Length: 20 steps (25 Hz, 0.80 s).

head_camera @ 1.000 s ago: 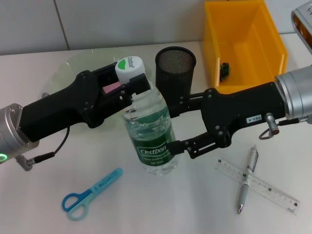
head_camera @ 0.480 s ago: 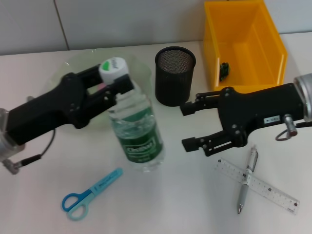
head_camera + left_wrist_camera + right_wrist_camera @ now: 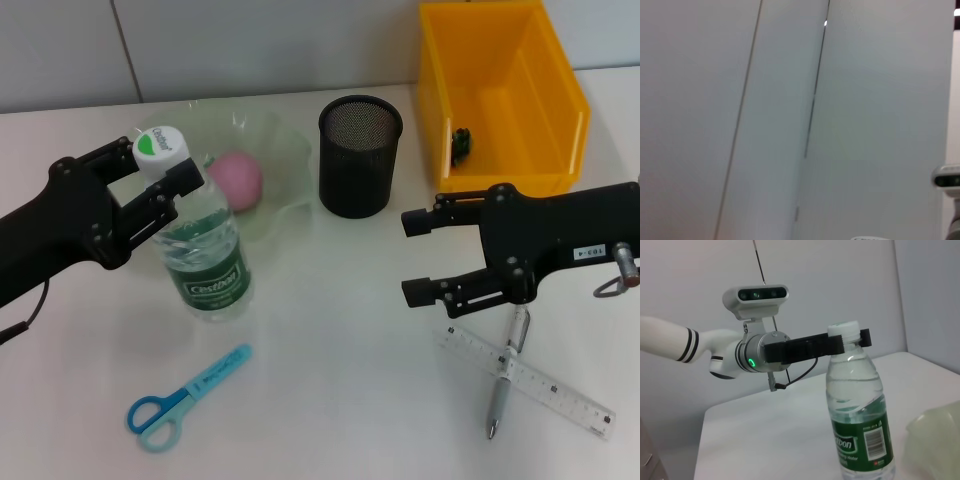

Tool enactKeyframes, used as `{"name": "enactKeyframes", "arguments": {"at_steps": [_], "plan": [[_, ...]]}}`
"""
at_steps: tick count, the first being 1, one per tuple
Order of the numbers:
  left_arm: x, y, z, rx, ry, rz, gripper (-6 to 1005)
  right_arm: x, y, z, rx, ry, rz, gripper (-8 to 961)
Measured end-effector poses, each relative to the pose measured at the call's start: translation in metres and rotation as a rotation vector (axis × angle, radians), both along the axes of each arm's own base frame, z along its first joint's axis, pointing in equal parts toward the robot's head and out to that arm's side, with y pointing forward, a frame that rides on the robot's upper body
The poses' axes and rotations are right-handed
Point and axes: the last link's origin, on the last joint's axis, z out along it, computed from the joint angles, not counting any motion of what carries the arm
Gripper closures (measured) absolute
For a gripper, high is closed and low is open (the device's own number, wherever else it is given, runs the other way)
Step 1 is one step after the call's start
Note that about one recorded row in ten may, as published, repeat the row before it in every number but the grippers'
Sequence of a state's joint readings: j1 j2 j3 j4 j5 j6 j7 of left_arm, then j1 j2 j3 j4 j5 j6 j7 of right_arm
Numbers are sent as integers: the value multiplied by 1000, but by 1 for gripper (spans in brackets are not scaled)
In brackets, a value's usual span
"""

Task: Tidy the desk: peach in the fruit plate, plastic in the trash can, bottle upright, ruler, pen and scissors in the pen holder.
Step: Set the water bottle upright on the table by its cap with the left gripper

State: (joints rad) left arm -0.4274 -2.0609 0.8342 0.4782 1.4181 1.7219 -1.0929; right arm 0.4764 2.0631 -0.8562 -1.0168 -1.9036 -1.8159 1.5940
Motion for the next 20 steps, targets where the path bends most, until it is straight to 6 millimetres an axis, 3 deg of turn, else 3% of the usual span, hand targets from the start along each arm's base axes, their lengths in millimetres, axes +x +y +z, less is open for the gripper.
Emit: {"name": "enactKeyframes", "arguments": {"at_steps": [20], "plan": [[-42, -2, 9, 132, 79, 188, 561, 12, -5, -4, -19, 0, -48, 111]]}}
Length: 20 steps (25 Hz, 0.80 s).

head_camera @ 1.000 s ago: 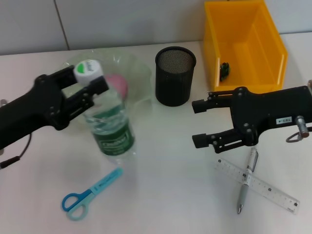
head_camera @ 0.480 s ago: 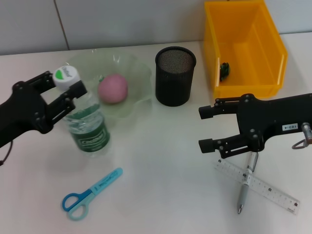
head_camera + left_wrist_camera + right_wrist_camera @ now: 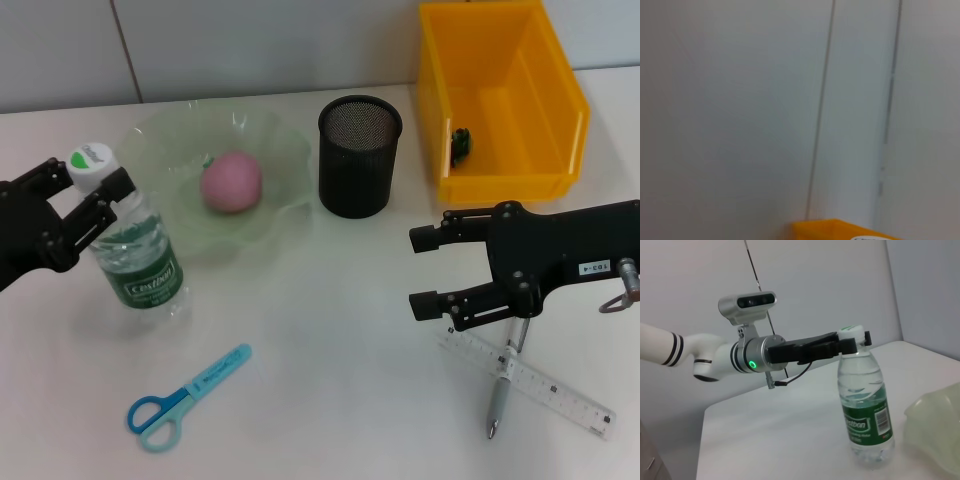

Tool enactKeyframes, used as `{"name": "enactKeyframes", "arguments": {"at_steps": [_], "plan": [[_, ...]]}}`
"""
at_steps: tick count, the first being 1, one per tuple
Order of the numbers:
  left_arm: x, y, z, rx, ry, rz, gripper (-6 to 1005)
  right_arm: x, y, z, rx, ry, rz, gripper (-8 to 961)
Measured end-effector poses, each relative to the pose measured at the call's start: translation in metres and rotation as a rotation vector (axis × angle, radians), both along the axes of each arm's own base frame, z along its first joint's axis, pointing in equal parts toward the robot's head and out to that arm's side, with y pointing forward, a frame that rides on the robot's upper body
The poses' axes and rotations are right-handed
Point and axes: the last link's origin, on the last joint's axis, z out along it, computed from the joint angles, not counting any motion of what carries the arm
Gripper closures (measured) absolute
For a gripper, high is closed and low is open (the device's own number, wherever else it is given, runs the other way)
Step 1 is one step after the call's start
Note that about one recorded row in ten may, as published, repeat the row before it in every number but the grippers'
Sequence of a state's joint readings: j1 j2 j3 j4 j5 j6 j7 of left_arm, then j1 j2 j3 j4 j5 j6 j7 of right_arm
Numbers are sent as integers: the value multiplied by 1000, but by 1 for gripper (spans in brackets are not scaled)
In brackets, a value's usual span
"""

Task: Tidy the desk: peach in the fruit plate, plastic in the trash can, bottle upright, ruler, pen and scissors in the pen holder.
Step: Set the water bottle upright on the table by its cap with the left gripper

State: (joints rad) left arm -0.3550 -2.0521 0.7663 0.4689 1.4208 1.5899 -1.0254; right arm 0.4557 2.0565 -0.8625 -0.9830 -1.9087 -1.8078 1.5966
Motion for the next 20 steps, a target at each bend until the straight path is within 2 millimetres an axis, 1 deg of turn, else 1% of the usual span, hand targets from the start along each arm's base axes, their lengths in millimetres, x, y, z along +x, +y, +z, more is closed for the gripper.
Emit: {"name": "enactKeyframes", "arguments": {"at_steps": [6, 14, 20], "plan": [[-11, -1, -3, 74, -1, 64, 560, 1, 0, 0, 0, -3, 0, 111], [-17, 0, -1, 108, 17, 90, 561, 0, 2, 0, -2, -16, 3, 110], [-20, 2, -8, 124, 34, 113, 560, -2, 4, 0, -1, -19, 9, 110]]}}
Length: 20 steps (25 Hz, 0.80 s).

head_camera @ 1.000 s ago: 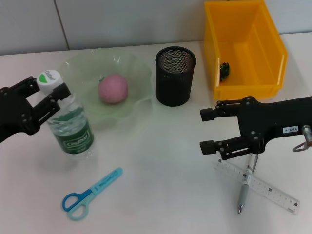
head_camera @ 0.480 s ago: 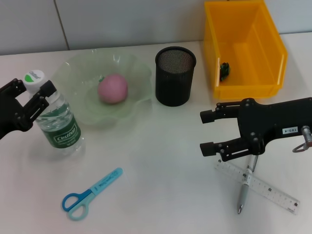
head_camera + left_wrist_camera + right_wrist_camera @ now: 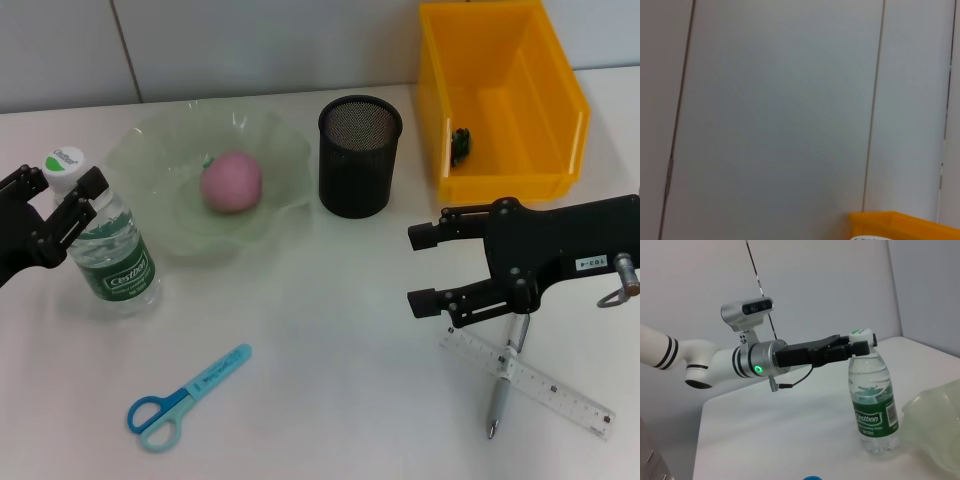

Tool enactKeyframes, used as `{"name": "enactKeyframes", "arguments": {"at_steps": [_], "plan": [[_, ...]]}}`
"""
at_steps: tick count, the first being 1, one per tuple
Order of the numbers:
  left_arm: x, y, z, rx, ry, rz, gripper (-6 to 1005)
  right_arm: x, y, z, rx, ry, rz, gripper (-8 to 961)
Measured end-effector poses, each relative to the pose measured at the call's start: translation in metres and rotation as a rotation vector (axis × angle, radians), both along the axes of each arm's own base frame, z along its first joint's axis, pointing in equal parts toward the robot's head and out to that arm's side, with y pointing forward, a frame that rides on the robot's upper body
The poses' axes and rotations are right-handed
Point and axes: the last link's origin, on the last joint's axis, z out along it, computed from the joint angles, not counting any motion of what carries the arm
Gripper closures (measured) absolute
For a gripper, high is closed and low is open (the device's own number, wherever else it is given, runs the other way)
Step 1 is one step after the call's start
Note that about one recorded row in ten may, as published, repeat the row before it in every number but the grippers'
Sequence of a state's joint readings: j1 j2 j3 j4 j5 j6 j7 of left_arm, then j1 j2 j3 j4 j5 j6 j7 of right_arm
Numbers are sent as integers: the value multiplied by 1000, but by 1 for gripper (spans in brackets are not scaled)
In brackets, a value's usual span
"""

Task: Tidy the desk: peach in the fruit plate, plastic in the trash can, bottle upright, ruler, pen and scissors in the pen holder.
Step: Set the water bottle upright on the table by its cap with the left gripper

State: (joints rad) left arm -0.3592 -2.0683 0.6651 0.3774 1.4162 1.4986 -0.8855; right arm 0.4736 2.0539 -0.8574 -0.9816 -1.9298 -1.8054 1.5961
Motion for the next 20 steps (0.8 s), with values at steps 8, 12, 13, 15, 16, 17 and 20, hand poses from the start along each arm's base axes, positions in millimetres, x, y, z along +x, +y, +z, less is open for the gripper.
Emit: {"name": "enactKeyframes", "arguments": {"at_steps": [8, 12, 13, 15, 16, 17, 20], "plan": [[-1, 2, -4, -1, 5, 11, 561, -2, 1, 0, 0, -2, 6, 111], [-1, 1, -5, 5, 15, 7, 560, -2, 2, 0, 0, -2, 8, 111], [-1, 1, -5, 6, 16, 6, 560, -3, 2, 0, 0, -2, 9, 111], [-1, 1, -6, 6, 16, 7, 560, -3, 3, 0, 0, -2, 11, 110], [-1, 1, -6, 5, 16, 7, 560, -3, 3, 0, -1, -3, 12, 110], [-1, 1, -6, 5, 16, 8, 560, -4, 3, 0, -2, -3, 12, 110], [-1, 1, -6, 5, 15, 8, 560, -4, 2, -1, -4, -4, 14, 110]]}}
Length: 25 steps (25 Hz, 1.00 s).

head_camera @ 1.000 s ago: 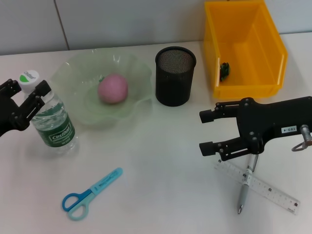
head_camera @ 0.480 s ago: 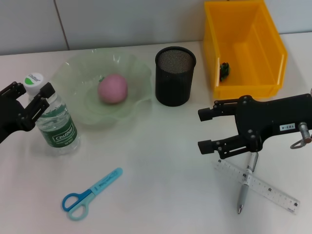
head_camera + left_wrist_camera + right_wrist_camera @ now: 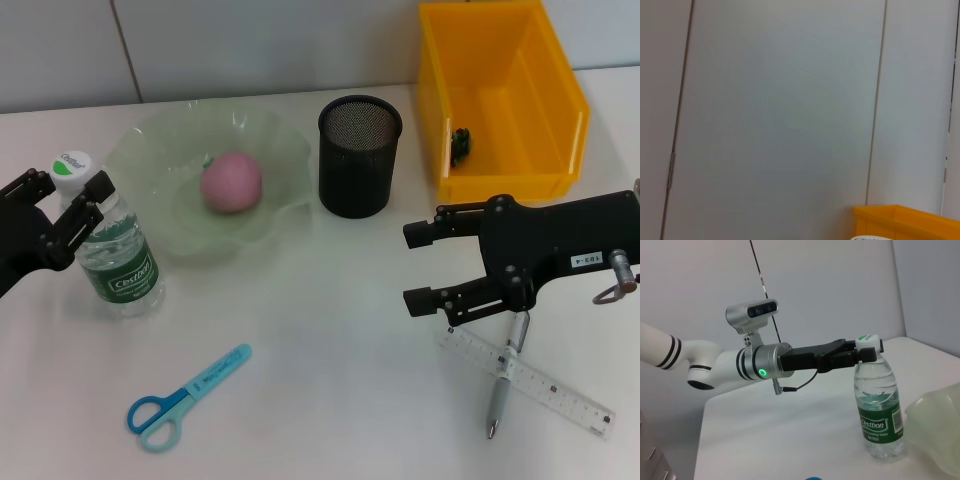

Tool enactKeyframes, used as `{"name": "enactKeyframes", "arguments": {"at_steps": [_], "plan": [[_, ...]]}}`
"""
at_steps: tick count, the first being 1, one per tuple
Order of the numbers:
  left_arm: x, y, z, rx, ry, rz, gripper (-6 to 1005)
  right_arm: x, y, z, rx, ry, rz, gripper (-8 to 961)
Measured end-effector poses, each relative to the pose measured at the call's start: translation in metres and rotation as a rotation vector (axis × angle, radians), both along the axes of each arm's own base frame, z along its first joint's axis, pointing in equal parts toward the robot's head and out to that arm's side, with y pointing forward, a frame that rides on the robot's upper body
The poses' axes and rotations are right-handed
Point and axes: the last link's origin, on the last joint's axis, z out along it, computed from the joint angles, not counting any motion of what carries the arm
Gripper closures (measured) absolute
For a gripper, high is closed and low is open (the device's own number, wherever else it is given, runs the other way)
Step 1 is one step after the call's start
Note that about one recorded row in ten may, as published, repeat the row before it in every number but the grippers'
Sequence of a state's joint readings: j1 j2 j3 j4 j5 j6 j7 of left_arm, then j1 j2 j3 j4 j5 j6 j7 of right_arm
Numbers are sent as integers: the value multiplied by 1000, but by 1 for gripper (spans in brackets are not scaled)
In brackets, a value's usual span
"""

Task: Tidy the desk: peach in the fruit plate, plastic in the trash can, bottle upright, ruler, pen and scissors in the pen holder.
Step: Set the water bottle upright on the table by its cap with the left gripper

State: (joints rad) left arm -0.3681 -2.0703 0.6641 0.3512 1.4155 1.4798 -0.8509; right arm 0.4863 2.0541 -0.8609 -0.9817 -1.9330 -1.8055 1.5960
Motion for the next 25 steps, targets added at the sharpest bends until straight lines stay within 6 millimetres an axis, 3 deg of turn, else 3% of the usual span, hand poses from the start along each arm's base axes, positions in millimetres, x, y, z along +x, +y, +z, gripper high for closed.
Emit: {"name": "enactKeyframes", "arguments": {"at_steps": [25], "plan": [[-3, -4, -3, -3, 0, 9, 561, 1, -1, -2, -8, -1, -4, 111]]}}
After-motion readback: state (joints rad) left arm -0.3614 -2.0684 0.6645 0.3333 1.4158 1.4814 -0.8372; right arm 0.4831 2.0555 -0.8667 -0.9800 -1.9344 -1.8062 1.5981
